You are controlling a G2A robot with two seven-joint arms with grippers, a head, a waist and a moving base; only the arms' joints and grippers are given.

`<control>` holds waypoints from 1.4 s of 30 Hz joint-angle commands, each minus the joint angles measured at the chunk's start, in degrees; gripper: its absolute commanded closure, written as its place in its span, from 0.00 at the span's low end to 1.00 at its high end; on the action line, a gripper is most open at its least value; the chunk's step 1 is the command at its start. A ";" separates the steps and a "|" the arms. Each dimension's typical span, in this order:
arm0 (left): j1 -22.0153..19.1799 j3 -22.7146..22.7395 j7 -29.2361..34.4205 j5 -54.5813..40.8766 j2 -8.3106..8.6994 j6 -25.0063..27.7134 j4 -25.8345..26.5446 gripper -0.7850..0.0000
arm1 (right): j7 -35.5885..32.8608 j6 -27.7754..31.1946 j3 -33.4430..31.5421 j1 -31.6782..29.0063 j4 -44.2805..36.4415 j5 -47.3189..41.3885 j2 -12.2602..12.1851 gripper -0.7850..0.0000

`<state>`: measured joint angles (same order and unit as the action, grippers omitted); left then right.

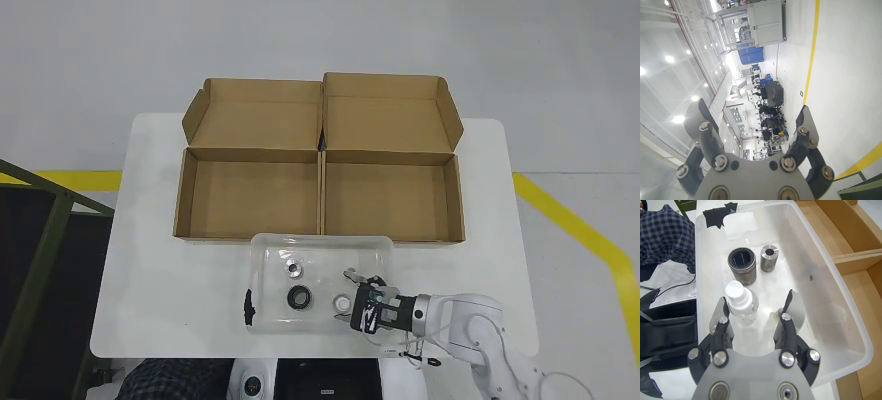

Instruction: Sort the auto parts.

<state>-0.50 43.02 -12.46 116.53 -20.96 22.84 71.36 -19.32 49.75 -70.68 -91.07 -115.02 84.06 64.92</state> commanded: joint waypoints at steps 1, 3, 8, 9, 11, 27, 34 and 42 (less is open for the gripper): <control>0.00 0.00 0.00 0.00 0.00 0.00 0.00 0.00 | -0.15 -0.09 0.17 0.10 0.08 -0.06 -0.08 0.42; 0.00 0.00 0.00 0.00 0.00 0.00 0.00 0.00 | -0.36 -0.10 0.43 0.29 0.15 -0.03 -0.17 0.51; 0.00 0.00 0.00 0.00 0.00 0.00 0.00 0.00 | -0.68 -0.15 1.34 0.95 0.36 0.11 -0.35 0.54; 0.00 0.00 0.00 0.00 0.00 0.00 0.00 0.00 | -0.72 -0.16 1.50 1.07 0.43 0.12 -0.38 0.55; 0.00 0.00 0.00 0.00 0.00 0.00 0.00 0.00 | -0.77 -0.23 1.77 1.28 0.55 0.09 -0.46 0.58; 0.00 0.00 0.00 0.00 0.00 0.00 0.00 0.00 | 3.94 0.33 0.53 0.90 -2.43 -0.54 -1.49 1.00; 0.00 0.00 0.00 0.00 0.00 0.00 0.00 0.00 | 13.22 1.07 -3.27 -0.04 -3.01 -3.91 -2.10 1.00; 0.00 0.00 0.00 0.00 0.00 0.00 0.00 0.00 | 26.22 3.93 -8.68 -0.31 -0.55 -10.18 -2.71 1.00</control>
<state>-0.50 43.02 -12.46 116.53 -20.96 22.84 71.36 6.04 53.54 -78.86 -91.37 -115.82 74.69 62.25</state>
